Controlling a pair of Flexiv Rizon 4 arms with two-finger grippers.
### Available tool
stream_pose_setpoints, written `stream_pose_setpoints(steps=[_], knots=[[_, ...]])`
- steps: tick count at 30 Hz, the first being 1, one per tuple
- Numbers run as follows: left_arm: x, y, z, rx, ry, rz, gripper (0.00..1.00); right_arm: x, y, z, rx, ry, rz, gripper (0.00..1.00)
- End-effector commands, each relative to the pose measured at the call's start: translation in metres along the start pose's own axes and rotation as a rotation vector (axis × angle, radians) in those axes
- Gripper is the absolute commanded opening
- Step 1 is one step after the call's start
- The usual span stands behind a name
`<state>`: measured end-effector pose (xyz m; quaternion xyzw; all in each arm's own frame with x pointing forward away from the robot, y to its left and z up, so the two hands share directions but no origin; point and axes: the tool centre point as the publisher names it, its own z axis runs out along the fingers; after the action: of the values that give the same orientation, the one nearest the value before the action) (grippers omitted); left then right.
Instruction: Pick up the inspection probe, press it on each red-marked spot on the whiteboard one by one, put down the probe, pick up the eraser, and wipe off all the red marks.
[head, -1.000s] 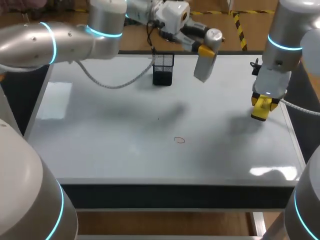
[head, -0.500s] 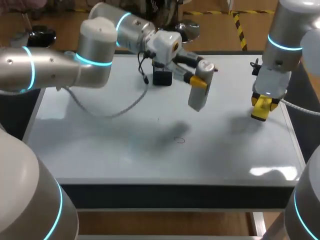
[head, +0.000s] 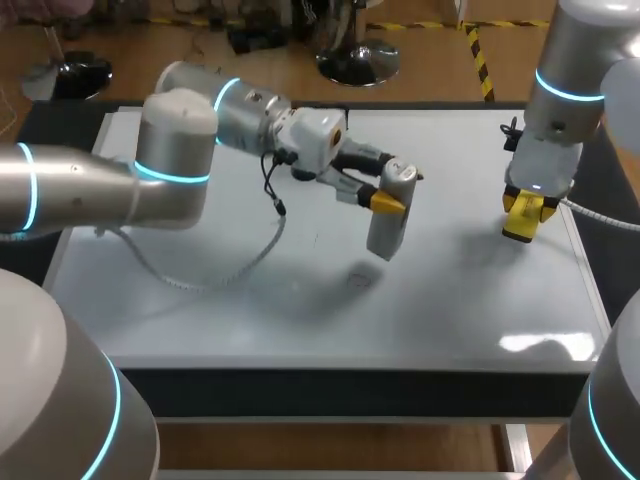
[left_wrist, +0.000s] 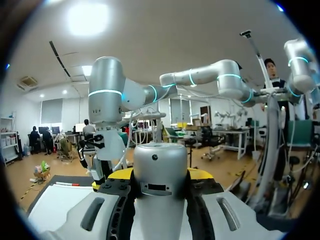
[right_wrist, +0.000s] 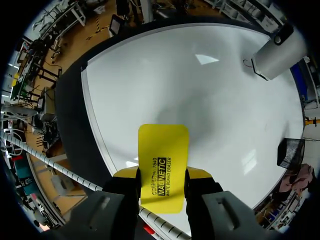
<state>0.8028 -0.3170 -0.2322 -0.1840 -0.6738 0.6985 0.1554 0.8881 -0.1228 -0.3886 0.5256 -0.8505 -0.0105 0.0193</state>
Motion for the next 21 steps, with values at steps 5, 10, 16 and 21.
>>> stream_pose_setpoints(steps=[5, 10, 16, 21], knots=[[0.009, 0.01, -0.004, 0.009, 0.016, -0.019, 0.0, 0.0, 0.0, -0.001, 0.001, 0.002, -0.002, 0.0], [0.013, 0.016, -0.006, 0.013, 0.045, -0.025, 0.0, 0.0, 0.0, -0.001, 0.001, 0.002, -0.002, 0.0], [0.015, 0.023, -0.012, 0.013, 0.053, -0.036, 0.0, 0.0, 0.0, -0.001, 0.001, 0.002, -0.002, 0.0], [0.019, 0.027, -0.014, 0.023, 0.077, -0.063, 0.0, 0.0, 0.0, -0.001, 0.001, 0.002, -0.002, 0.0]])
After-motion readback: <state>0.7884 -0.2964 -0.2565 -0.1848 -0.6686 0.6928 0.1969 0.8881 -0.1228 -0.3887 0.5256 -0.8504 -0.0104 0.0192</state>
